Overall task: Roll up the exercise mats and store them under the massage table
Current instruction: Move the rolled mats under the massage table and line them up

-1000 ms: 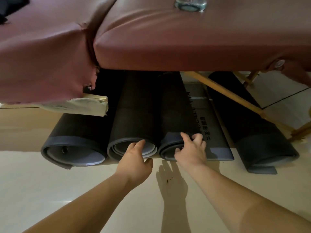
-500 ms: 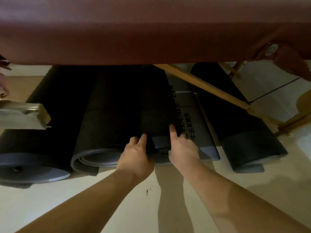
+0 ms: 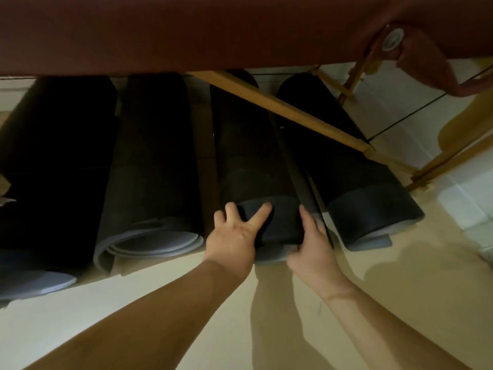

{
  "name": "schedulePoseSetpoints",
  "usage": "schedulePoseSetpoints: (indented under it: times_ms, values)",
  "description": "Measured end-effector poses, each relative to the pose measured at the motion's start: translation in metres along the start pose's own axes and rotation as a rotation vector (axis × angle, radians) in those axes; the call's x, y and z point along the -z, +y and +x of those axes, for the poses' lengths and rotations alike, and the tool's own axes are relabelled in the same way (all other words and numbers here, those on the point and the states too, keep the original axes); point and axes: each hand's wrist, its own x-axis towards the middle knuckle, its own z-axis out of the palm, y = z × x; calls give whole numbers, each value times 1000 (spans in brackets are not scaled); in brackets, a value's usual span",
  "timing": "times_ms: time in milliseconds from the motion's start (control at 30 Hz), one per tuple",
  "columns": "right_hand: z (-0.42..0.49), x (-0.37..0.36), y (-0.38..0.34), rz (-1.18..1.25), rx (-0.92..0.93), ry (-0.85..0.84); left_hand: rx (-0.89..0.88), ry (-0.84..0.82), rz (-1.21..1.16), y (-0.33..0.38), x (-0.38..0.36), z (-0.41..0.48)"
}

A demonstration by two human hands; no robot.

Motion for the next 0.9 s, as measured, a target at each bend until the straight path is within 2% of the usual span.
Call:
schedulePoseSetpoints:
  times_ms: [67,100,200,267,367,467,533,633,700,767,833,900]
  values:
    - [-9,-2,-9,-286,207,43,-51,12,84,16,4,6]
    - [-9,-3,-14,-376,251,45,-82,28,109,22,6,8]
    - [11,5,-11,-452,155,120,-171,106,103,19,2,8]
    - [19,18,-4,-354,91,139,-193,140,-4,6,-5,2]
    - [18,33,7,-89,-1,78,-123,55,-236,-5,-13,-3]
    - [19,40,4,21,-59,-2,-107,16,-364,4,-21,4]
    - [12,40,-6,-116,34,15,-109,42,-318,15,-24,10]
    - [-4,27,-27,-353,347,19,-147,30,-243,22,-18,22]
    - [-4,21,-39,-440,341,-23,-221,-62,-237,16,-2,25]
    - [3,21,-53,-535,280,-39,-252,-44,-169,-7,18,14]
    - [6,23,-66,-618,235,-101,-128,153,68,-41,36,-2]
    - [6,19,-76,-672,187,-147,170,251,234,-82,50,-22]
